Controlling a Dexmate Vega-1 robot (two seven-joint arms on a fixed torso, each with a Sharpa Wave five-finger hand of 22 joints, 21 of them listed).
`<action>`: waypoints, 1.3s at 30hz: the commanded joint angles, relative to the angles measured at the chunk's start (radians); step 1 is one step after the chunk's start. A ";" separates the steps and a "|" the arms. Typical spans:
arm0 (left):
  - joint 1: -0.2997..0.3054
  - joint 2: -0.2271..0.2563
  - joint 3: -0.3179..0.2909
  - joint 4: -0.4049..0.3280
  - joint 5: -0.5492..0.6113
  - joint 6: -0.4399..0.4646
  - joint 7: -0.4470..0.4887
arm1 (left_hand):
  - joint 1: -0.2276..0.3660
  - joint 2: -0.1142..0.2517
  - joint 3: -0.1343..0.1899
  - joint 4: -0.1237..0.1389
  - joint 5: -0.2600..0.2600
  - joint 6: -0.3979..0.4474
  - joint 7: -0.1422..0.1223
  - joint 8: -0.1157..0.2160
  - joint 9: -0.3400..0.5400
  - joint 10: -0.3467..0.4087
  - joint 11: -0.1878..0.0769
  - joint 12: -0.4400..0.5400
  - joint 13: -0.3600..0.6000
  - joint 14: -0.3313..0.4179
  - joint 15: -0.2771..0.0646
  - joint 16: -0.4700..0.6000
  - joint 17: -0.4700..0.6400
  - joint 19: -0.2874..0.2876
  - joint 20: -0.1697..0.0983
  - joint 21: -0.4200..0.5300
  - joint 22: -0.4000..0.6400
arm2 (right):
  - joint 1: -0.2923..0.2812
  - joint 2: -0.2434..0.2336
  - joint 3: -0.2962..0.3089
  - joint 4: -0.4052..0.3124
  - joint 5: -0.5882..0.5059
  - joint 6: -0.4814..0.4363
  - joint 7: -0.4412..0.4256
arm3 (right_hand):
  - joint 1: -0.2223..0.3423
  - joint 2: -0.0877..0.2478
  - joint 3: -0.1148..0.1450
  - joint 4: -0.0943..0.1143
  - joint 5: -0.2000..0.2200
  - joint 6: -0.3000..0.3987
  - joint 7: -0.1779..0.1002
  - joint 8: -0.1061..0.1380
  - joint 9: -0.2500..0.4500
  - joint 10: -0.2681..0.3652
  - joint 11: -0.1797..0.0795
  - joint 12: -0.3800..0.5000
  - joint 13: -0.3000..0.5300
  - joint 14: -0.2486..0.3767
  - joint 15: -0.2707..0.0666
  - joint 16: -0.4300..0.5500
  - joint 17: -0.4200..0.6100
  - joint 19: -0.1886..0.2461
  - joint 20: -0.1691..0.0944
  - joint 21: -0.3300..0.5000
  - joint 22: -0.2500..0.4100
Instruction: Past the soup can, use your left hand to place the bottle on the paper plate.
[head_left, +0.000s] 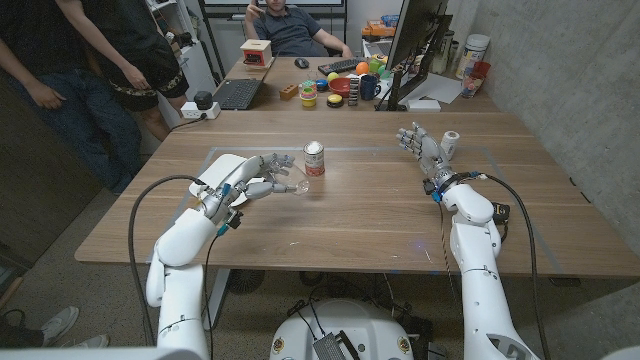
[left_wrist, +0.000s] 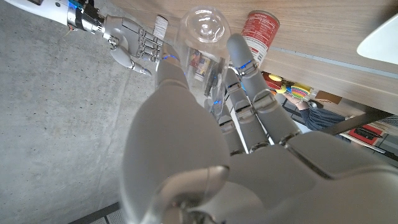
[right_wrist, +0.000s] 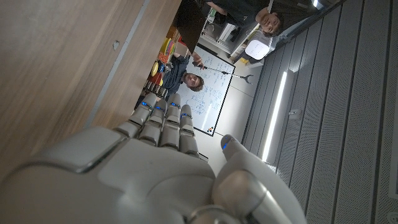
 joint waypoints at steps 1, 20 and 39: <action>0.017 -0.045 -0.044 -0.028 0.025 -0.002 0.070 | 0.008 0.069 0.011 0.022 0.001 0.061 0.039 0.000 0.001 0.125 -0.115 -0.004 0.001 0.162 -0.221 0.000 0.002 -0.003 -0.039 0.005 0.002 | -0.005 -0.003 -0.011 -0.016 0.000 0.000 0.010 | -0.007 0.009 -0.003 -0.002 0.004 0.007 0.002 0.010 0.004 0.010 -0.004 0.005 0.003 0.007 0.000 0.005 0.000 0.011 -0.032 -0.003 0.001; 0.012 -0.117 -0.106 -0.033 0.114 -0.019 0.239 | 0.004 0.072 0.008 0.027 -0.001 0.068 0.035 -0.012 0.002 0.133 -0.119 -0.012 0.001 0.167 -0.221 -0.004 0.002 -0.002 -0.040 0.005 0.002 | -0.031 -0.009 -0.014 -0.067 0.019 0.002 0.024 | -0.006 0.008 -0.005 -0.003 0.004 0.017 0.002 0.012 0.004 0.019 -0.001 0.008 0.003 0.019 -0.001 0.007 0.000 0.024 -0.032 -0.006 0.001; 0.000 -0.173 -0.147 -0.036 0.191 0.026 0.389 | 0.001 0.077 0.005 0.033 -0.003 0.086 0.036 -0.023 0.003 0.151 -0.121 -0.018 0.001 0.179 -0.221 -0.006 0.003 0.002 -0.044 0.006 0.002 | -0.037 -0.019 -0.005 -0.089 0.040 -0.006 0.032 | -0.007 0.007 -0.007 -0.003 0.005 0.020 0.003 0.012 0.004 0.020 -0.001 0.007 0.003 0.023 -0.001 0.007 0.000 0.029 -0.032 -0.010 0.001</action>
